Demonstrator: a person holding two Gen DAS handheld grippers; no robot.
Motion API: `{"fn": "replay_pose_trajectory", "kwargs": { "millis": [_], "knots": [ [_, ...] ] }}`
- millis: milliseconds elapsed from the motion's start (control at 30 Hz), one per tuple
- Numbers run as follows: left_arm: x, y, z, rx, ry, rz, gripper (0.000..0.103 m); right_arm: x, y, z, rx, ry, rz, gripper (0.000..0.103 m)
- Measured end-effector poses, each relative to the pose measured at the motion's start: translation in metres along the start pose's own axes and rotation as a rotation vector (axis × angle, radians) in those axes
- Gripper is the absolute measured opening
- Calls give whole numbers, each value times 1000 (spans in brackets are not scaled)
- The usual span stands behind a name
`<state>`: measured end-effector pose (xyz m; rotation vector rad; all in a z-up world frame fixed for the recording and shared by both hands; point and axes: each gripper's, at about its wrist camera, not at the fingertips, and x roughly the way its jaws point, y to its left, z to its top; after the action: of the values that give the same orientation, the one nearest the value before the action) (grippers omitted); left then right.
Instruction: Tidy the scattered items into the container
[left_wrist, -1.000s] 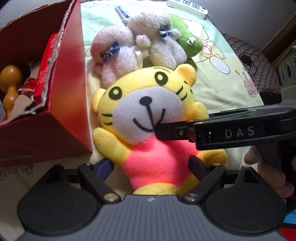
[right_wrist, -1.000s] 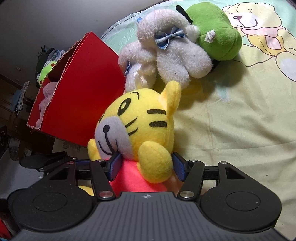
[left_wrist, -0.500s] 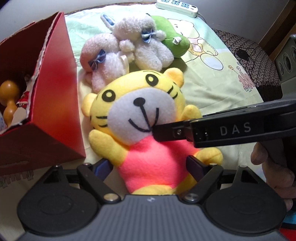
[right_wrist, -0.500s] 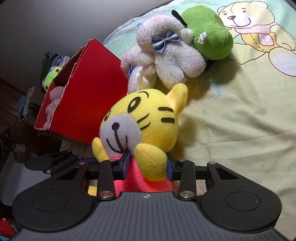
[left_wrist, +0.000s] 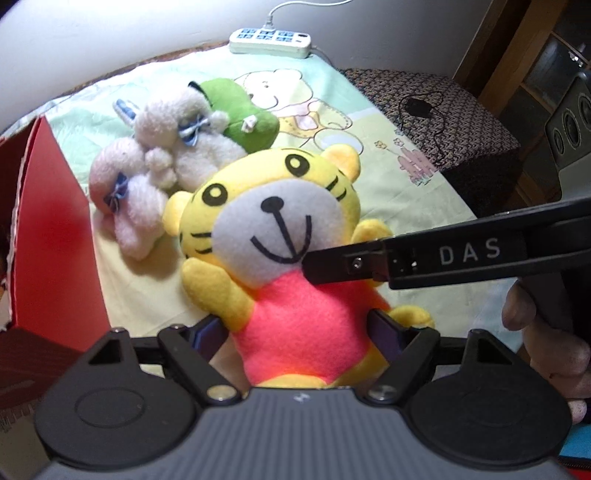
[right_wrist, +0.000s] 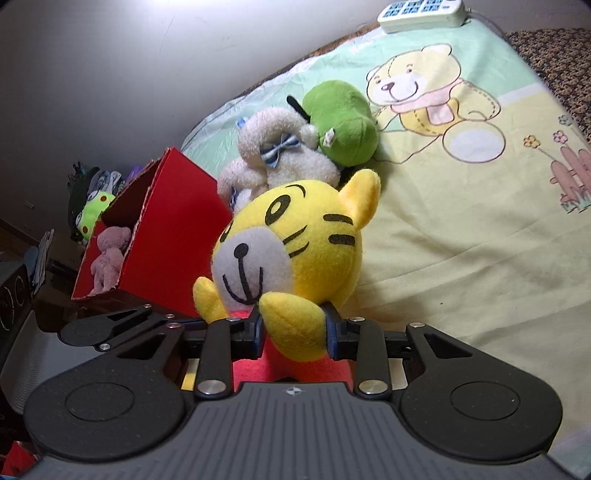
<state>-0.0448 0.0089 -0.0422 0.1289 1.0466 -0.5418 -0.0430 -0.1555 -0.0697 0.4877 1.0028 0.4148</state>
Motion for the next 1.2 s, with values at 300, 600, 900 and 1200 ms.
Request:
{"fn": "replay_pose_trajectory", "kwargs": {
  "millis": [300,600,900,1200],
  "knots": [
    [-50,1,17,38,-135,7,81,-34,38,13,-79,-167,-1,33],
    [-103,40,21,49,-235,65,81,-31,105,20,-177,-283,23,33],
    [-143,99,6,10,-296,140,81,4,176,22,-258,-318,47,33],
    [-151,150,-14,-22,-283,162,81,51,219,13,-274,-292,37,33]
  ]
}}
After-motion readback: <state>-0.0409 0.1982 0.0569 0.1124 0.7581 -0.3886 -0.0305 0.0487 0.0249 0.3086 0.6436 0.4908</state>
